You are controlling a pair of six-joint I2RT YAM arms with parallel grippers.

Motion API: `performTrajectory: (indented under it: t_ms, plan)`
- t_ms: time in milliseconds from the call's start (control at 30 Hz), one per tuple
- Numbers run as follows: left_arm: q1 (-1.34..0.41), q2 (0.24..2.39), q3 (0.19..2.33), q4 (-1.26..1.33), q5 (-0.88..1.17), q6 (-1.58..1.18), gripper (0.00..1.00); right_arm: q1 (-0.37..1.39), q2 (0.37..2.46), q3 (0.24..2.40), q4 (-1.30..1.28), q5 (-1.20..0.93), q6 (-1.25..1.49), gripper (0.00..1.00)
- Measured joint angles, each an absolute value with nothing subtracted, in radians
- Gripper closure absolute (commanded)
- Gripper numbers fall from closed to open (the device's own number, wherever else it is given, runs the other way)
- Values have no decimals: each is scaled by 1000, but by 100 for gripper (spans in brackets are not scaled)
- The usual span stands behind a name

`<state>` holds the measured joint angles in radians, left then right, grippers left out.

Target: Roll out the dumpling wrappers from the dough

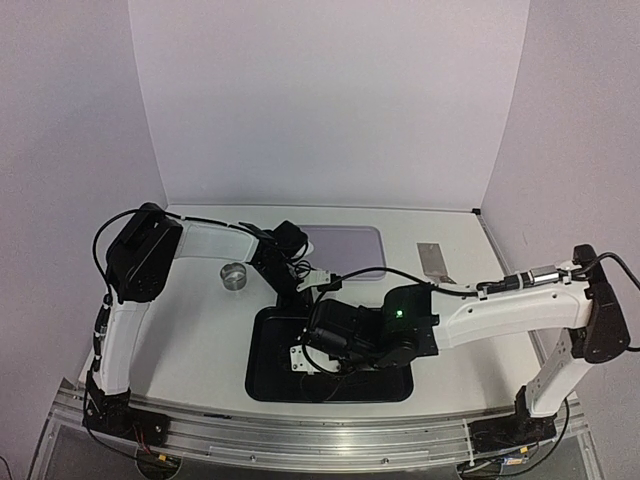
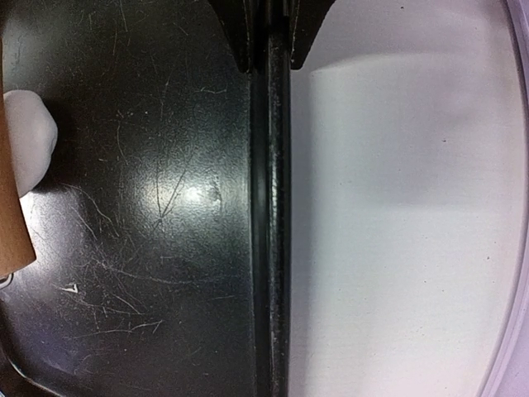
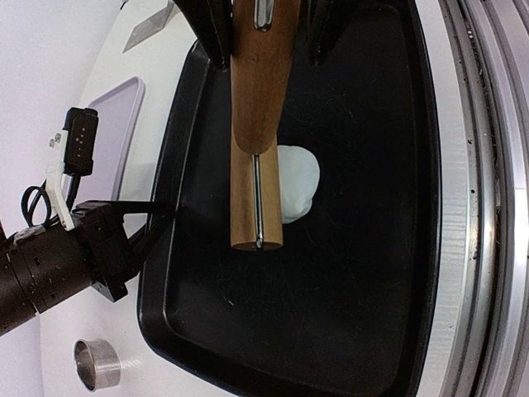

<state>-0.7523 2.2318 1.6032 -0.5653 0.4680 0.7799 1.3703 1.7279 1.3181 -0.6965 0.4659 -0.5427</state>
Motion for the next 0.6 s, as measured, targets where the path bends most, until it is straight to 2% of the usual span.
performTrajectory:
  t_ms: [600]
  plan:
    - [-753, 2232, 1604, -566, 465, 780, 100, 1422, 1757, 1327, -720, 525, -508, 100]
